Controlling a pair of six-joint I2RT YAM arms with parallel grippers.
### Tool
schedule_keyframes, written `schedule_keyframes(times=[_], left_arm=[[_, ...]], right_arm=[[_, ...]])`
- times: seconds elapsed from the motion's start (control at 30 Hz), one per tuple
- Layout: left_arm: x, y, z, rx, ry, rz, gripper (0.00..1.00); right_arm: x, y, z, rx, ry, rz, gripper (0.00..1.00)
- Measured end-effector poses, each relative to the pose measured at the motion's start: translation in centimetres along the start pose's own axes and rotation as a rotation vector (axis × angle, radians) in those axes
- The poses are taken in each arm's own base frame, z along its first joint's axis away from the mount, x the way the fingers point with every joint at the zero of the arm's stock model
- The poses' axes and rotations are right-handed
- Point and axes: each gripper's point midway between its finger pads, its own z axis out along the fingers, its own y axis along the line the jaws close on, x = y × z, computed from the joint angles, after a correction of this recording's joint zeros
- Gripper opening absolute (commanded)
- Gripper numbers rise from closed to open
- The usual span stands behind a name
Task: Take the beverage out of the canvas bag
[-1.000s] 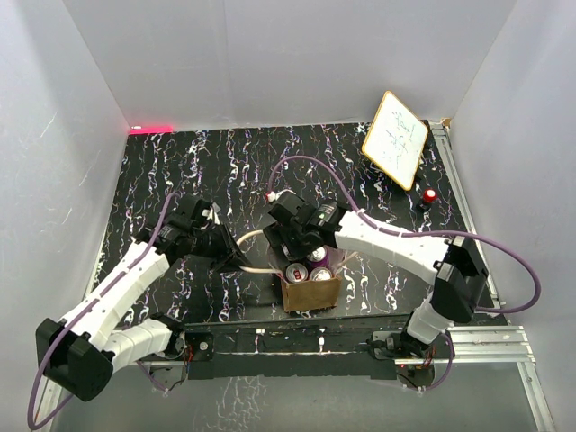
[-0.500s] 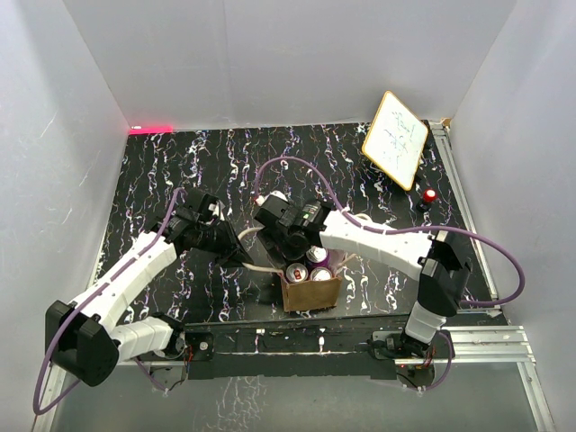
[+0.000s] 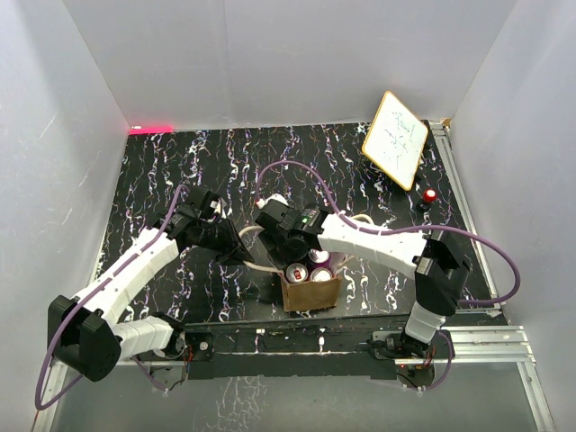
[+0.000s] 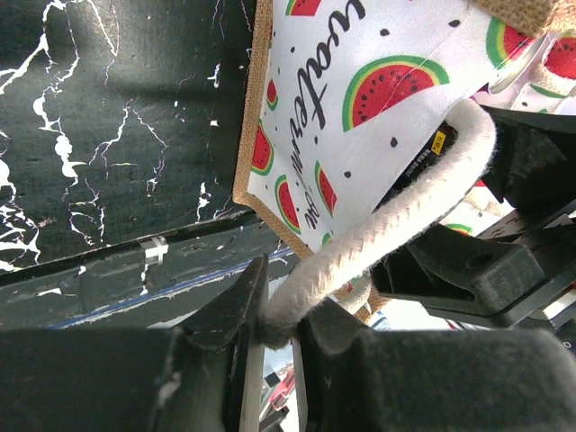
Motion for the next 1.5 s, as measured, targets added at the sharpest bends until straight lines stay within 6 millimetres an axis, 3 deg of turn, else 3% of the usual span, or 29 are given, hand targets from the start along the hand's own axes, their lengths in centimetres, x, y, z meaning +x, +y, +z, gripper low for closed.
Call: schedule_keyframes(times=[0.27,0.43,0.67,0.97,1.17,1.5], left_arm=[[0.0,0.1,0.0,-0.002,0.002,0.01,0.13],[0.0,0.2,0.1,-0.007,0.006,0.011,0.13],[0.0,0.2,0.1,-0.008,0.007,0.009,0.1],[0.0,0.2,0.2,-0.006,0.005,0.006,0.07],[0.3,0.5,0.2,-0.004,0.004,0.003,0.05],[0.4,0.5,-0.1,0.002,-0.001,0.012,0.01]], right_arm=[[0.0,0.1,-0.4,-0.004,0.007,0.005,0.35],[-1.6,0.1,-2.4,-0.013,-0.013,0.013,0.23],[-5.1,0.5,-7.0,-0.07,-0.13,0.068,0.15],[-3.5,-1.2,-12.2,-0.112,-0.199,0.181,0.08],[-3.6,-2.0,-14.8,-0.124,-0.247,0.234,0.08],[-9.2,-5.2,-21.4,-0.052,-0.511,0.3,0.08]])
